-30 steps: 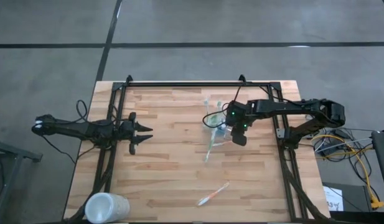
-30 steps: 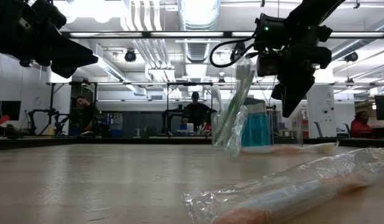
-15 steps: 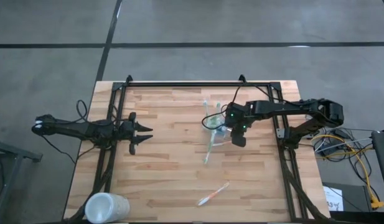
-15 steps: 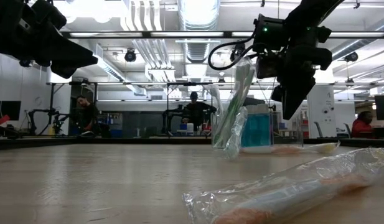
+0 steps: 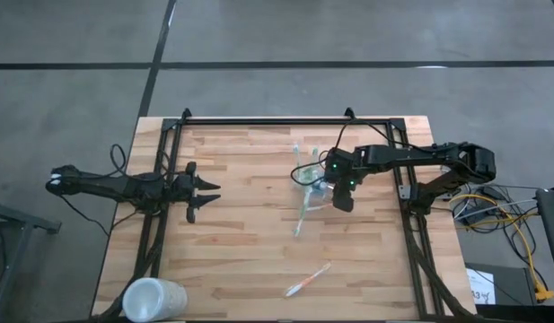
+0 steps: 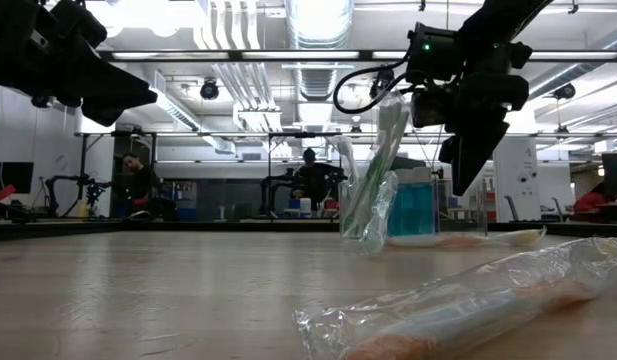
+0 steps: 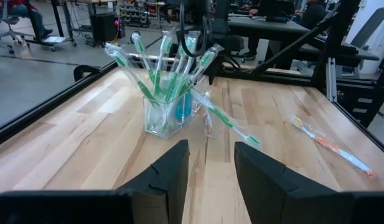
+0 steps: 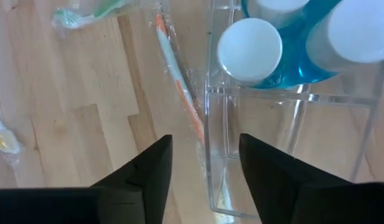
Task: Pick & Place toothbrushing station
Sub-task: Put the green toothbrush into the transparent organizer
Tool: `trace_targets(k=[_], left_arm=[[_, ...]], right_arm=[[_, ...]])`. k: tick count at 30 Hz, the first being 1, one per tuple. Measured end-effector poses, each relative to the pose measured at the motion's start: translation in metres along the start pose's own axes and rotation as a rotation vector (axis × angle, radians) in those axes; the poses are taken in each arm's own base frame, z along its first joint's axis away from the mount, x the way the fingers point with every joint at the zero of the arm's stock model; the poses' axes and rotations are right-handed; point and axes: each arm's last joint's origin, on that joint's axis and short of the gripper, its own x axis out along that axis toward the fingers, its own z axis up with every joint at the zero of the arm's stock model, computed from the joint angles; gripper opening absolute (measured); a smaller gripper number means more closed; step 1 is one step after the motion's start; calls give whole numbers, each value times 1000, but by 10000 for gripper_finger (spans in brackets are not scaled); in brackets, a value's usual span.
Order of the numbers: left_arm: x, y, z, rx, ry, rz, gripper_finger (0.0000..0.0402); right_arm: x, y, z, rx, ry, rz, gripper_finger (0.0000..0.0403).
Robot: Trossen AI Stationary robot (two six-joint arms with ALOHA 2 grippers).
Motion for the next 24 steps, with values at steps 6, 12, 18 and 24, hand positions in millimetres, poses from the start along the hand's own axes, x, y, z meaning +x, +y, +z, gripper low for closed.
trace_targets(k=[6,12,18,24], left_arm=[[0,0,0,0,0,0,136],[0,0,0,-1,0,0,136],[0,0,0,-1,0,0,136],[0,0,0,-2,0,0,136]], right_arm=[[0,1,0,37,7,31,196],[-1,3,-1,31,14,88,194],[-4,4,3,19,1,99,196],[-13,7,10,14,-14,103,196]])
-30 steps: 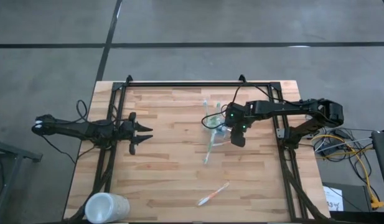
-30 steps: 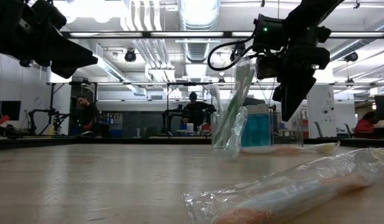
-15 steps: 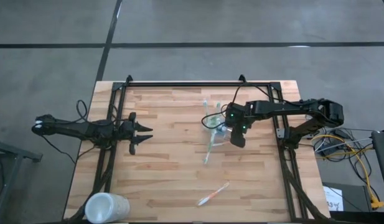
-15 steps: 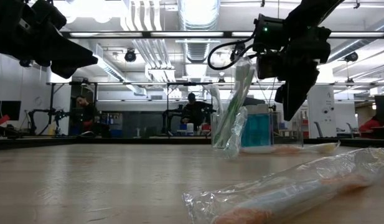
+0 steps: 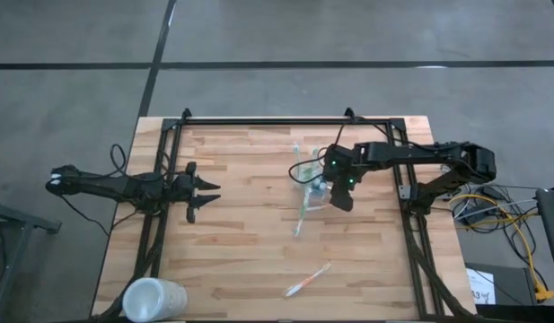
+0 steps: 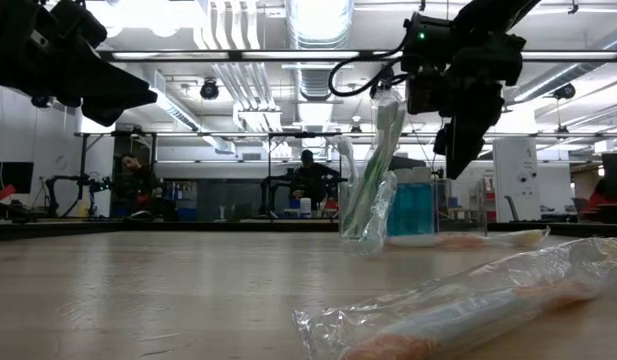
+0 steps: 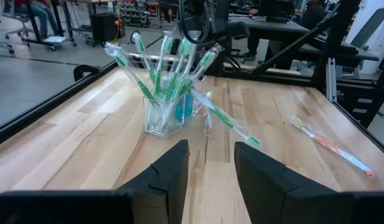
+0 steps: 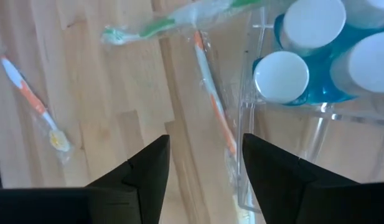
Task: Pick & Place toothbrushing station
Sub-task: Put the green toothbrush into the transparent organizer
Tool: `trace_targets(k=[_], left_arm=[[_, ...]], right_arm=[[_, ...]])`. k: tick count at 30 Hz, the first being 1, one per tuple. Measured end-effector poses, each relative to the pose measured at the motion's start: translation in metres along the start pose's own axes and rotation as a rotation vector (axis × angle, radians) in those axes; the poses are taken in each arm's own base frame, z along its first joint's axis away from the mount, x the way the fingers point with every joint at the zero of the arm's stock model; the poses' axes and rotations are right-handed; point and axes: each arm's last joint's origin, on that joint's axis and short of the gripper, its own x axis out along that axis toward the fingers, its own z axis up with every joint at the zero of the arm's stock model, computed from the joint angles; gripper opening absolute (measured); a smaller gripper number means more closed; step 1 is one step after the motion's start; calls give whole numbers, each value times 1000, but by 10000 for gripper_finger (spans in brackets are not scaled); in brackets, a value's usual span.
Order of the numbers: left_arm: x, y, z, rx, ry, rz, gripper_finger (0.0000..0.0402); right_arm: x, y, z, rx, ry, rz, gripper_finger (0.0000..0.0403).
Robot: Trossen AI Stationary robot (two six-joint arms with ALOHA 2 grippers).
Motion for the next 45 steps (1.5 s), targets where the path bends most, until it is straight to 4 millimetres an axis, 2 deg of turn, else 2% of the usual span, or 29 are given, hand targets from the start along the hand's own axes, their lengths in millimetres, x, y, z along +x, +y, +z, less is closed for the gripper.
trace_targets(k=[8,13,20,25,30,34,40,45], left_arm=[[0,0,0,0,0,0,136],[0,0,0,0,0,0,136],[0,0,0,-6,0,0,136],[0,0,0,-25,1,0,136],[0,0,0,-26,3,0,136],[0,0,0,-26,3,0,136],[0,0,0,-26,2,0,136],[0,0,0,-26,2,0,136]], right_arm=[[-19,9,10,-2,22,-5,196],[-40,19,24,-22,-32,3,196],[-81,42,40,-6,-229,44,196],[-99,56,30,8,-425,94,196],[-102,57,4,121,-563,33,196],[-95,55,-15,209,-618,79,196],[-83,54,-26,234,-753,202,196],[-70,53,-32,239,-746,223,196]])
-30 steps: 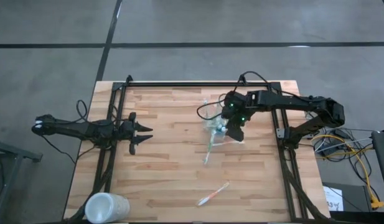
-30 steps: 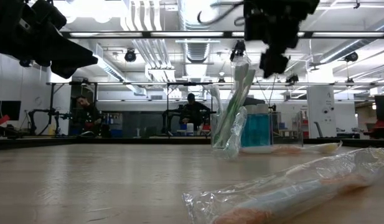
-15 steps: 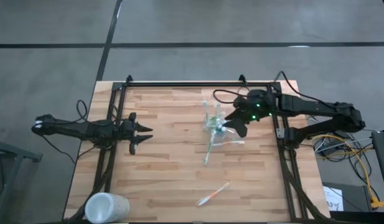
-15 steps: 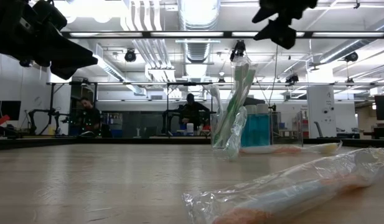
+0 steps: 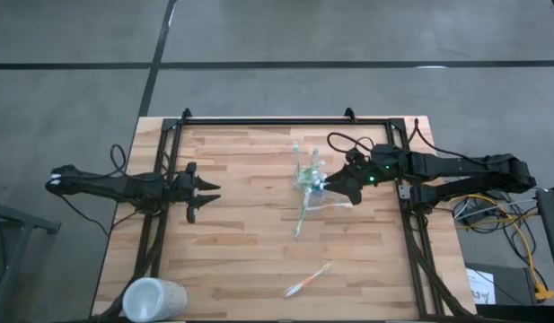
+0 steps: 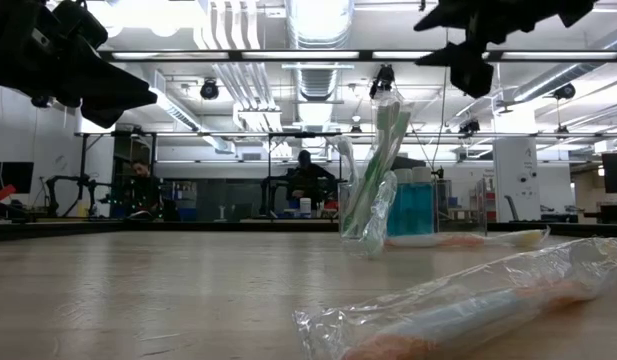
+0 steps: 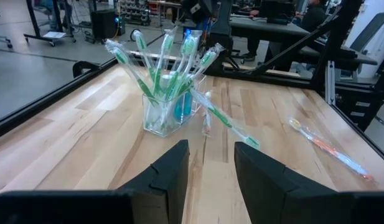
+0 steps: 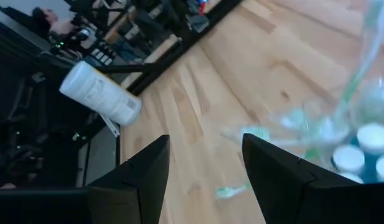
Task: Pick & Place toothbrushing station
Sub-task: Put the green toothbrush into the transparent organizer
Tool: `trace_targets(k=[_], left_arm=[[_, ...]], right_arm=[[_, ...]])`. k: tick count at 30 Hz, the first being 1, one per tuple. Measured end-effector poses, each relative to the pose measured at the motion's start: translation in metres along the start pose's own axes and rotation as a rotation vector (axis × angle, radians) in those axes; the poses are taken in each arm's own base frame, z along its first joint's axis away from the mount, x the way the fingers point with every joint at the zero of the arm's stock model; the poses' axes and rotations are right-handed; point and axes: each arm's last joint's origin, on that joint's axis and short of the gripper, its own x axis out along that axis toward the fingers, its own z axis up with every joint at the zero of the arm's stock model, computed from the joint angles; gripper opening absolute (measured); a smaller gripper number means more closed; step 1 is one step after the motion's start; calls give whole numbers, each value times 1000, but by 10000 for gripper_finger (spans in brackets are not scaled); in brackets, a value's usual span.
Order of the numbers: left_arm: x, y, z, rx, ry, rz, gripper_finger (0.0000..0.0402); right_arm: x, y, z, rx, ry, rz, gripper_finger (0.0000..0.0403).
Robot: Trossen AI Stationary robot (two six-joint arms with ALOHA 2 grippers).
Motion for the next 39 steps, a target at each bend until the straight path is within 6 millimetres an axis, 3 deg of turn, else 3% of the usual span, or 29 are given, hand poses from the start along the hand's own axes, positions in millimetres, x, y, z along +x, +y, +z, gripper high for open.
trace_targets(k=[7,15,20,31,39], left_arm=[[0,0,0,0,-2,0,136],[0,0,0,0,-2,0,136],[0,0,0,0,-2,0,136],[0,0,0,0,-1,0,136],[0,0,0,0,0,0,136]], right_arm=[[8,-7,-22,33,72,-26,196],[12,10,-39,-7,138,47,196],[21,13,-49,-26,115,-34,196],[45,30,-86,130,176,-68,196],[70,40,-89,230,108,-64,196]])
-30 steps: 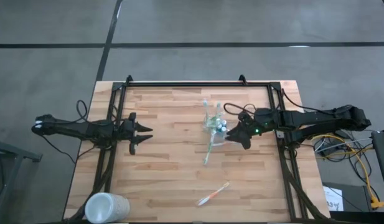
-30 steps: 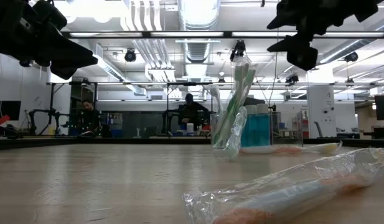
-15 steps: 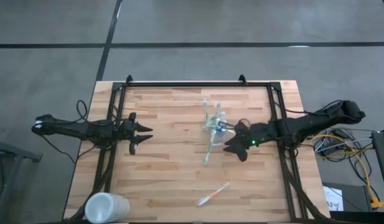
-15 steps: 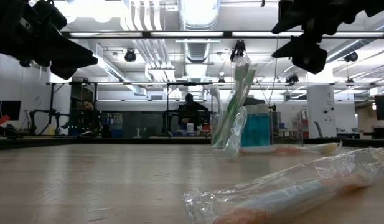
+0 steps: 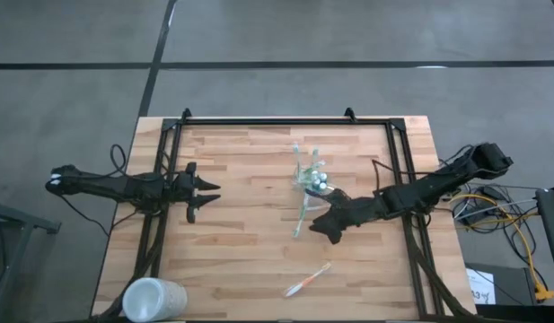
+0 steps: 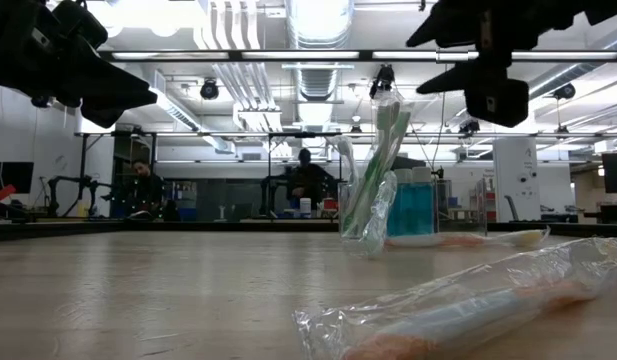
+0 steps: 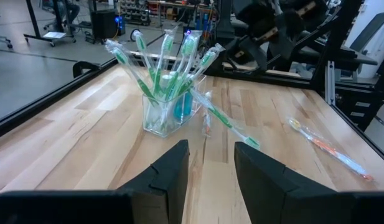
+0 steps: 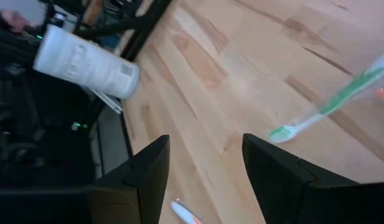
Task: Pick & Place toothbrushing station
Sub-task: Put the green toothbrush into the transparent organizer
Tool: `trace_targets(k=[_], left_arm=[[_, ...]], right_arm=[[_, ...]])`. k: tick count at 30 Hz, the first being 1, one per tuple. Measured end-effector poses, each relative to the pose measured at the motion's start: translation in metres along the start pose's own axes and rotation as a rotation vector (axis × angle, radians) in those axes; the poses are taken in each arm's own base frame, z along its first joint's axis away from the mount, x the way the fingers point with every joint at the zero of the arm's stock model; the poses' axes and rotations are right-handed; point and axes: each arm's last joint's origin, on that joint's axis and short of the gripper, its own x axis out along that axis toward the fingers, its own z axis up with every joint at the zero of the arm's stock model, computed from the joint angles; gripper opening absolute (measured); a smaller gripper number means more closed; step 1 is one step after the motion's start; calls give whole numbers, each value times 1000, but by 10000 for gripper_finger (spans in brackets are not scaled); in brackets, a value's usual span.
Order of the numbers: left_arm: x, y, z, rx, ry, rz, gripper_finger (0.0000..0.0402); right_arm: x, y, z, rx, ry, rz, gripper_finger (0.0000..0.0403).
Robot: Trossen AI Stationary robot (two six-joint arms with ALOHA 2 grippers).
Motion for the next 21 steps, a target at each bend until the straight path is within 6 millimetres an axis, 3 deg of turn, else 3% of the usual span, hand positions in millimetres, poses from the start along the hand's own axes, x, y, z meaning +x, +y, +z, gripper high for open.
trace_targets(k=[13,21], left_arm=[[0,0,0,1,3,0,136],[0,0,-1,2,8,2,136]], right_arm=[[54,-4,-28,105,33,-172,196],[78,2,-35,113,46,-203,196]])
